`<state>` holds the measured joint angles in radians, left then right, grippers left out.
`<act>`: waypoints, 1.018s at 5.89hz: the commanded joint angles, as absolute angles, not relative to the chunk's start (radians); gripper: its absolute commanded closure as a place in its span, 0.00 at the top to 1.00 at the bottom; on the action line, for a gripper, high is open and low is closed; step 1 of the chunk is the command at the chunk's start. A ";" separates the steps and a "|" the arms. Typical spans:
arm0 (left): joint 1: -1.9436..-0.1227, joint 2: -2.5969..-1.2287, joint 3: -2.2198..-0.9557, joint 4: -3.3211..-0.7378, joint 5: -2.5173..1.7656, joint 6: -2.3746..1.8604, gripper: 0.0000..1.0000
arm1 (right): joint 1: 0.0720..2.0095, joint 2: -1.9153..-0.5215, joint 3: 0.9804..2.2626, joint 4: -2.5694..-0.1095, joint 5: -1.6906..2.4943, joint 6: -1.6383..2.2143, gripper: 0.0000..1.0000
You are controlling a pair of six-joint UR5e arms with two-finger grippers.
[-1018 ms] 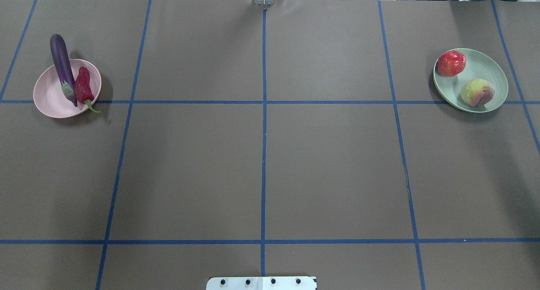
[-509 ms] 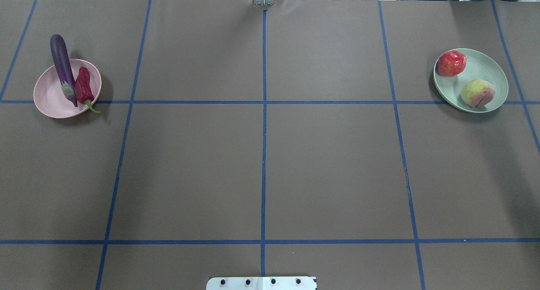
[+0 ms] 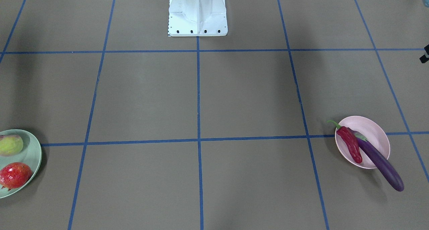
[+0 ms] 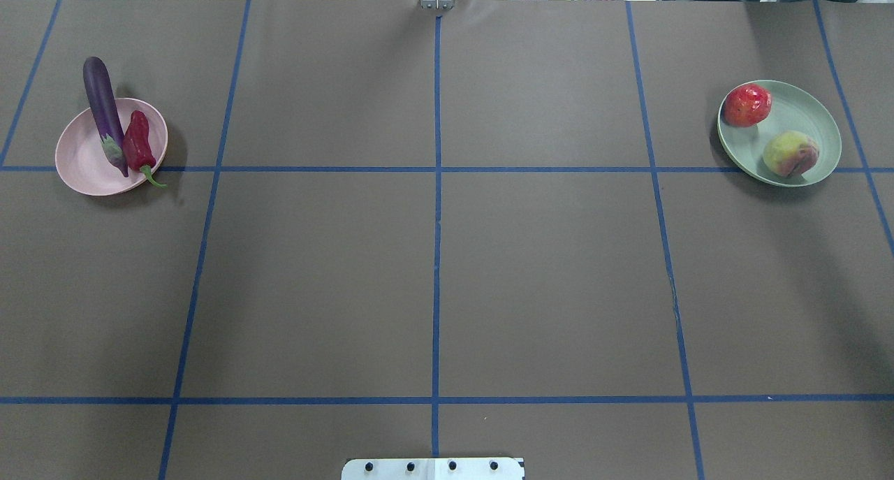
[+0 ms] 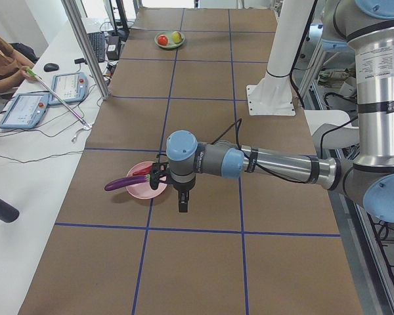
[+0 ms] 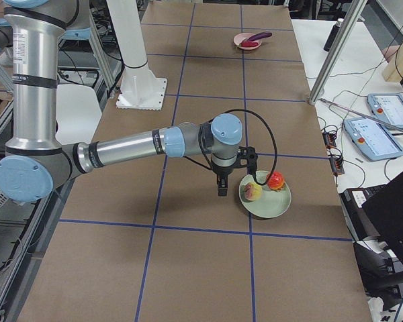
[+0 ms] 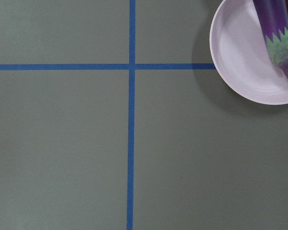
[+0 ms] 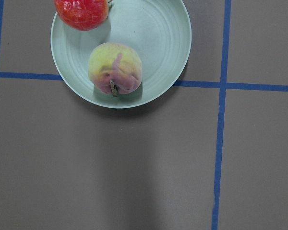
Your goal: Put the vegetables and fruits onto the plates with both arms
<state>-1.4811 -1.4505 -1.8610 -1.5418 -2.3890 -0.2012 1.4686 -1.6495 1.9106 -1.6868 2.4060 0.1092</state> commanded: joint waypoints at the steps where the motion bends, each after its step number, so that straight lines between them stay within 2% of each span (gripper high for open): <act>1: -1.483 -1.525 -1.853 -1.456 -2.399 -0.196 1.00 | 1.445 -1.618 1.914 -1.713 2.405 0.109 1.00; 6: -1.488 -1.529 -1.877 -1.457 -2.404 -0.196 1.00 | 1.434 -1.579 1.913 -1.717 2.399 0.110 1.00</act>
